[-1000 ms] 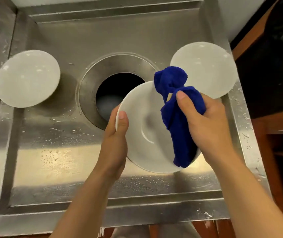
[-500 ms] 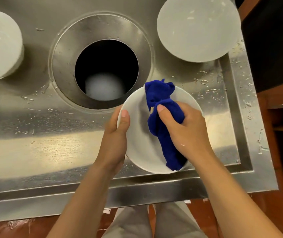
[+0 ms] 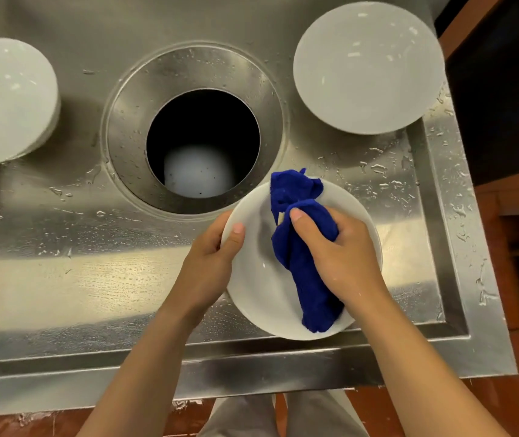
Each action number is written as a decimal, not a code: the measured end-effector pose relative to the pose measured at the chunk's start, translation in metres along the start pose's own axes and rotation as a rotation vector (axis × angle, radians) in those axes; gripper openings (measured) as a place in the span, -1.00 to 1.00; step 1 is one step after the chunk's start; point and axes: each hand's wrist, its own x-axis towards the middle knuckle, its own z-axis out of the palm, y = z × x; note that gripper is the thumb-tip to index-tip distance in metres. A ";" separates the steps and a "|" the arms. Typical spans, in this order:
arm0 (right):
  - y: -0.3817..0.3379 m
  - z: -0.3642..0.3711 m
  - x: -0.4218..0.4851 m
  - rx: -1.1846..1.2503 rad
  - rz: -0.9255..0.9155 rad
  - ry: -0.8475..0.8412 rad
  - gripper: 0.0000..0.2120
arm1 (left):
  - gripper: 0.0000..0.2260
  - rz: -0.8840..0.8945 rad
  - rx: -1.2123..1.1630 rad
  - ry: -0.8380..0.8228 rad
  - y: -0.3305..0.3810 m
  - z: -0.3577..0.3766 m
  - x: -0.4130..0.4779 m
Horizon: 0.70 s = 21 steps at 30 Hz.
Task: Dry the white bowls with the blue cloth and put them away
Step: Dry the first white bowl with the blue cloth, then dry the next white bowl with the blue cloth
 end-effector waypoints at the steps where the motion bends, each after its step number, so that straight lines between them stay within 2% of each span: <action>1: -0.003 -0.003 0.001 0.016 0.018 -0.004 -0.67 | -0.75 -0.005 0.031 -0.009 0.004 -0.003 0.002; 6: -0.033 -0.017 0.004 0.121 -0.027 -0.016 -0.75 | -0.78 0.001 0.278 0.022 0.037 -0.008 0.011; 8: -0.050 -0.021 0.005 0.177 -0.046 -0.022 -0.77 | -0.79 0.067 0.177 0.121 0.054 -0.012 0.009; 10: -0.077 -0.015 0.005 0.218 -0.087 -0.050 -0.79 | -0.79 0.183 -0.038 0.265 0.077 -0.029 0.000; 13: -0.122 0.001 0.006 0.232 -0.184 -0.081 -0.74 | -0.76 0.366 -0.230 0.352 0.114 -0.058 -0.018; 17: -0.190 0.053 0.008 0.235 -0.348 -0.172 -0.79 | -0.74 0.557 -0.288 0.419 0.152 -0.119 -0.035; 21: -0.239 0.114 0.009 0.217 -0.465 -0.211 -0.83 | -0.72 0.625 -0.298 0.487 0.164 -0.183 -0.043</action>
